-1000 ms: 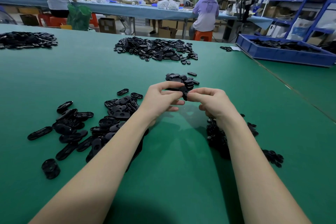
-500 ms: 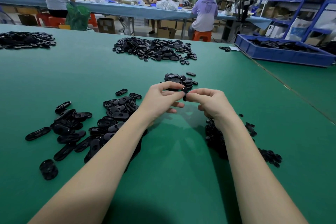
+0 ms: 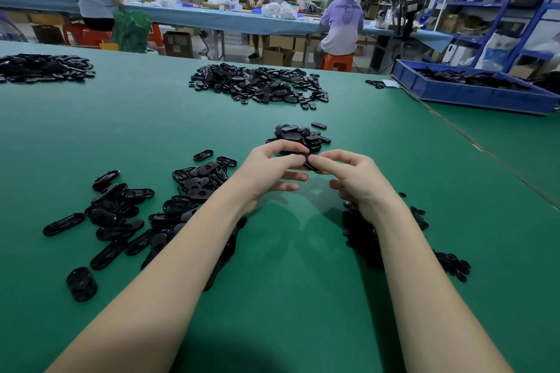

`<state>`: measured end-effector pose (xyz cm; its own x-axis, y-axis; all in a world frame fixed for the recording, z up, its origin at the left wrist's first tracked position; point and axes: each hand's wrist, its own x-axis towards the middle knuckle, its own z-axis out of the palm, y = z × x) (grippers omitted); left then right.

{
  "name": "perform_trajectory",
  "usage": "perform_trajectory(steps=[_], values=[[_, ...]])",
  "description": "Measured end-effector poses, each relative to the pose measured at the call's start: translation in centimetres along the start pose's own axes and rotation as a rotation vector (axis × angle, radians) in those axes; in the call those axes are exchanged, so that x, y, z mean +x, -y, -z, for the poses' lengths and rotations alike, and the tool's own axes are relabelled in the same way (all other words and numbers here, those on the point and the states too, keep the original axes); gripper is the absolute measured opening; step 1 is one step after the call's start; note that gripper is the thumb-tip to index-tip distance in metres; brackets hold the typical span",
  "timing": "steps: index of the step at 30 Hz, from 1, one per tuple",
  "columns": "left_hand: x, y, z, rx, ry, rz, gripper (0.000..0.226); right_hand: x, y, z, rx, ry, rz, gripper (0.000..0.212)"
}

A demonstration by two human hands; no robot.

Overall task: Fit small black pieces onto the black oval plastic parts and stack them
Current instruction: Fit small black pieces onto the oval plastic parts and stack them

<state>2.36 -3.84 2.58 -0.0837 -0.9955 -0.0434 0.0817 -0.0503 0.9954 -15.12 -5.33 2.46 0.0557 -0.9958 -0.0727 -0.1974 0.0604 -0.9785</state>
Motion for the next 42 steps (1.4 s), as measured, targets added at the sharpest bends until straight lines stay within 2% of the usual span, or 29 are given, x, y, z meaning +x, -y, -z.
perform_trajectory(steps=[5,12,25,42], values=[[0.1,0.4,0.2,-0.046,0.001,0.031,0.013,0.0,-0.1,0.0,-0.114,-0.013,0.033,0.018],[0.3,0.5,0.1,-0.119,-0.038,0.066,0.015,0.1,0.0,0.0,-0.115,0.032,0.057,0.008],[0.2,1.4,-0.3,0.055,-0.069,0.040,0.016,1.2,-1.3,-0.4,-0.266,-0.001,0.095,0.008],[0.5,2.0,-1.2,0.112,-0.186,0.027,0.016,1.4,-2.1,-0.8,-0.248,-0.057,0.143,0.013]])
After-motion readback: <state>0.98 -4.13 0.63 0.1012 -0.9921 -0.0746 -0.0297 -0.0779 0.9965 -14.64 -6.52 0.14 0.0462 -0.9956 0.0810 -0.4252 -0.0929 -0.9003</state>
